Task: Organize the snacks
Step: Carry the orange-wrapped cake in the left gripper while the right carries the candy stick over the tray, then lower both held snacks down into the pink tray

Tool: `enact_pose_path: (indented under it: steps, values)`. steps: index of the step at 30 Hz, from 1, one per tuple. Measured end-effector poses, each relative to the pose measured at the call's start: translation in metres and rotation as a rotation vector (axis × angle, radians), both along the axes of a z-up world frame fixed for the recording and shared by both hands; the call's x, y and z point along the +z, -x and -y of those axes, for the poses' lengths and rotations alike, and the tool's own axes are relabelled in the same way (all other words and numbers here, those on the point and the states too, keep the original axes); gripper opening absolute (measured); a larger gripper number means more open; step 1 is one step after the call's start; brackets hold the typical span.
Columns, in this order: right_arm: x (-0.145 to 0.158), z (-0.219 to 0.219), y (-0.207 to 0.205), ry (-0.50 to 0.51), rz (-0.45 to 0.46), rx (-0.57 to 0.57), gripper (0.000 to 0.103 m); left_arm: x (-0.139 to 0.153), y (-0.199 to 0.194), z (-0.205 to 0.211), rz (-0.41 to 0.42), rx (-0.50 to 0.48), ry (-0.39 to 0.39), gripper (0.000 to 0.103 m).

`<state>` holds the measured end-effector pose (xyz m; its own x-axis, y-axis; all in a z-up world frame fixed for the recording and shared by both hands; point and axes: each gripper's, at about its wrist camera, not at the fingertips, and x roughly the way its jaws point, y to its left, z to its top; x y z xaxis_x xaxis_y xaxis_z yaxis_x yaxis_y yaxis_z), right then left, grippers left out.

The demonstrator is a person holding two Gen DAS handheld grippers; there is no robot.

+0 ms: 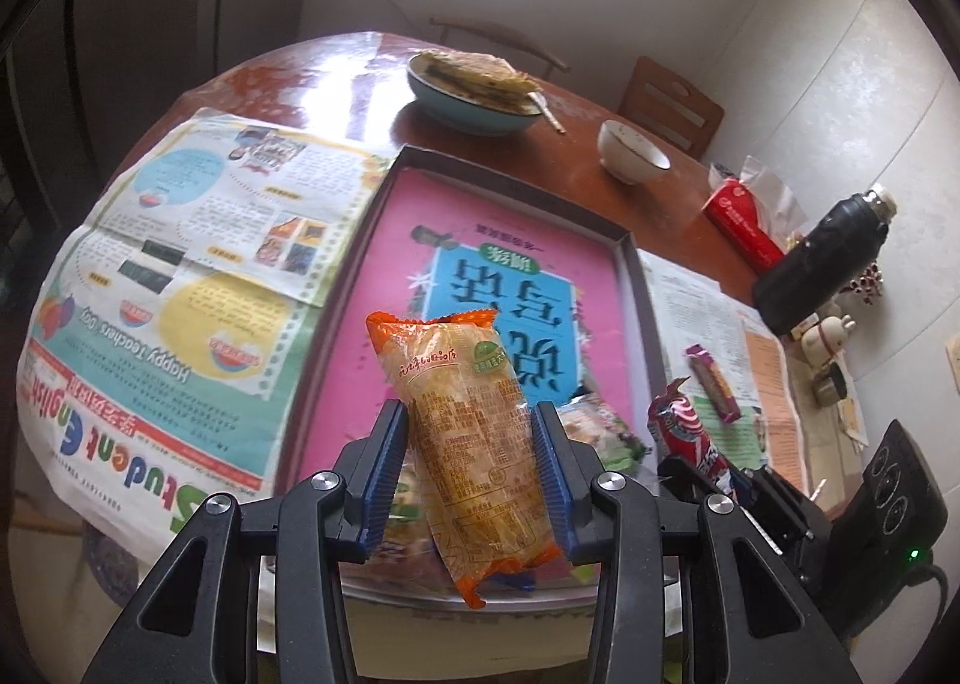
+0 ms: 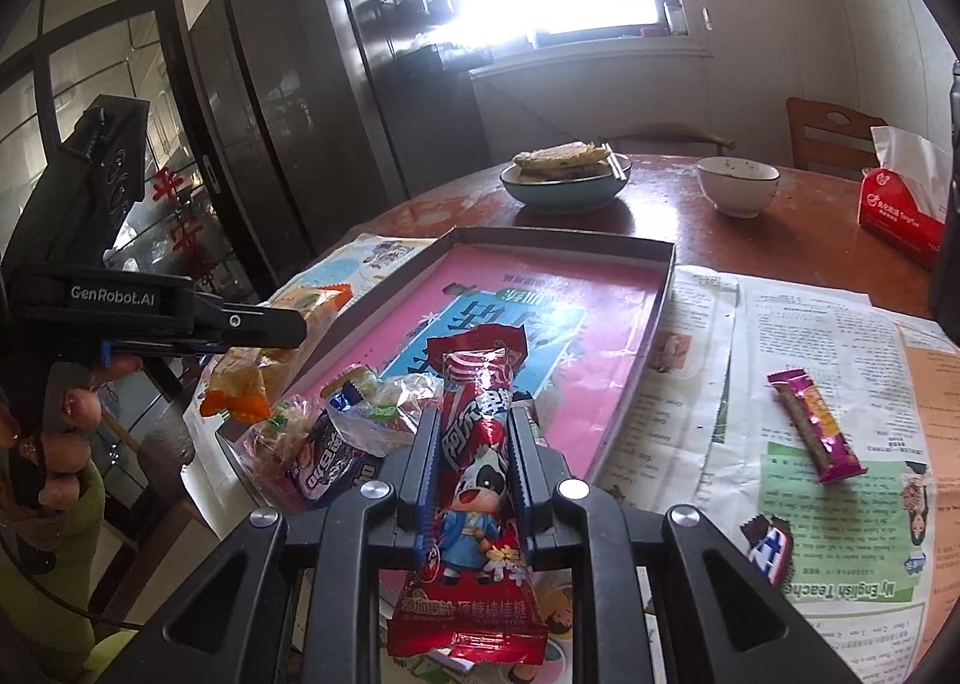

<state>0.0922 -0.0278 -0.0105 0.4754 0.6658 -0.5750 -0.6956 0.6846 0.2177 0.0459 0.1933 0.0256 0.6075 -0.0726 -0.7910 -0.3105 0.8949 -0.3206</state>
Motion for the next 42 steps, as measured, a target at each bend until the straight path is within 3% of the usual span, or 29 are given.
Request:
enact_pose_path:
  steps: [23,42]
  values:
    - [-0.009,-0.021,-0.006,0.008,-0.023,0.012,0.021,-0.013,-0.009,0.006,-0.020,-0.055,-0.076,0.044]
    - [-0.012,-0.034,-0.007,0.015,-0.016,0.023,0.021,-0.021,-0.014,0.007,-0.037,-0.074,-0.086,0.044]
